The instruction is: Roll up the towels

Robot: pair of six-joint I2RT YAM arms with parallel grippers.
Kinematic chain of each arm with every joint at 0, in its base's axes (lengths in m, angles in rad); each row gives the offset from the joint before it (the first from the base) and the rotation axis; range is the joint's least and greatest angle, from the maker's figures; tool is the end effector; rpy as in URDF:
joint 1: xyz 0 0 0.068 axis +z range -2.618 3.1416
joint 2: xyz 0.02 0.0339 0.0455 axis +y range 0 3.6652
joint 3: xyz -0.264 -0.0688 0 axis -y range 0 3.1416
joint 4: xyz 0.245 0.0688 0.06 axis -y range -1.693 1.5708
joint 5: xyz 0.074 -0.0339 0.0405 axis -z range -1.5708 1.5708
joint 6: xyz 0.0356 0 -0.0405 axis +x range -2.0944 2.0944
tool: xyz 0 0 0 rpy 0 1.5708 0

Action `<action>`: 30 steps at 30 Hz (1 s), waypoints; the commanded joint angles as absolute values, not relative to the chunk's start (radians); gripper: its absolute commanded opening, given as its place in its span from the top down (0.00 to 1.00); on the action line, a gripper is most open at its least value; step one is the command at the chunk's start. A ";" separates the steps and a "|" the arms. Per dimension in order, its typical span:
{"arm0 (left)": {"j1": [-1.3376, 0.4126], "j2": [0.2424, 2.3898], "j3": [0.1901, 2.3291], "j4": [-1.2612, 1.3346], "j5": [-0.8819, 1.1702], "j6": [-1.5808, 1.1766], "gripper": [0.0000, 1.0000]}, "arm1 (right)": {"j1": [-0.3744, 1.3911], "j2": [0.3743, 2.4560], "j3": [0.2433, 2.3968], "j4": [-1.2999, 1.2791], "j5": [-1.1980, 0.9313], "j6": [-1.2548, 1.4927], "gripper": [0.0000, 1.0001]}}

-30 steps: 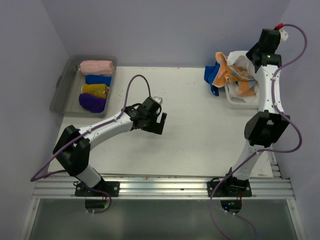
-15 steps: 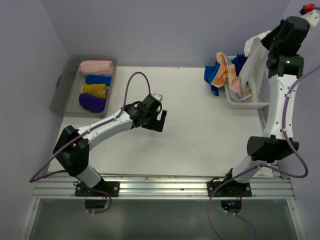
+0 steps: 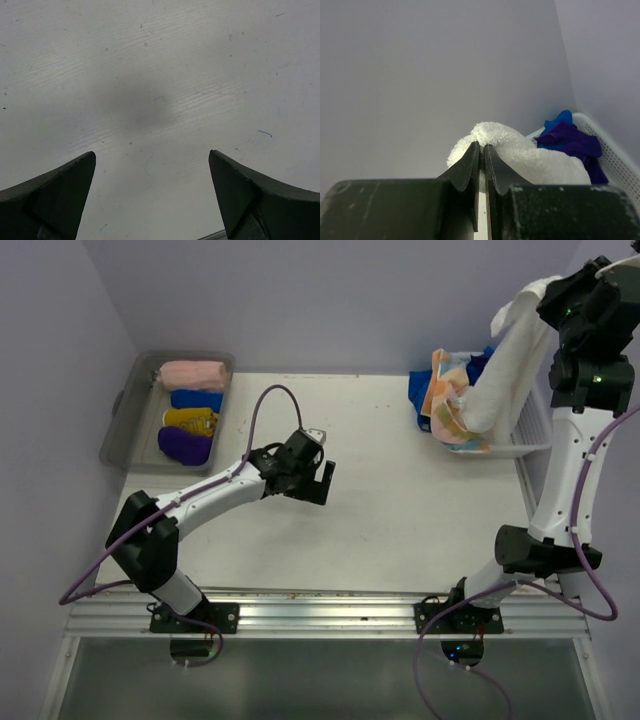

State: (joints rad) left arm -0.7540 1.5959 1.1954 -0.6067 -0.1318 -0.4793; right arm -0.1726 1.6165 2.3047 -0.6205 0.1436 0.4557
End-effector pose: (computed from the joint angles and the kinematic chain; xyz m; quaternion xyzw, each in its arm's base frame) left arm 0.2467 -0.2252 0.2448 0.1131 0.9520 -0.1089 0.2630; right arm 0.2870 -0.0552 0.5866 0.2603 0.6315 0.0543 0.7284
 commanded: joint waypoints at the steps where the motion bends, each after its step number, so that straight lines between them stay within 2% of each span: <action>1: -0.759 1.566 1.183 -0.574 -0.120 -0.483 0.00 | -0.166 1.586 2.329 -0.554 0.026 0.472 1.00; 7: -0.759 1.571 1.183 -0.568 -0.121 -0.491 0.00 | -0.152 1.494 2.335 -0.509 -0.020 0.468 1.00; 15: -0.756 1.594 1.226 -0.584 -0.161 -0.497 0.00 | -0.147 1.321 2.243 -0.336 -0.296 0.564 1.00; 18: -0.753 1.598 1.244 -0.594 -0.176 -0.497 0.00 | -0.147 1.295 2.220 -0.316 -0.339 0.575 1.00; 24: -0.742 1.608 1.256 -0.600 -0.193 -0.505 0.00 | -0.141 1.232 2.059 -0.203 -0.538 0.696 1.00; 28: -0.689 1.606 1.250 -0.618 -0.184 -0.515 0.00 | -0.063 1.198 1.924 -0.182 -0.560 0.693 1.00; 30: -0.649 1.580 1.229 -0.606 -0.135 -0.528 0.00 | 0.055 1.200 1.876 -0.173 -0.563 0.695 1.00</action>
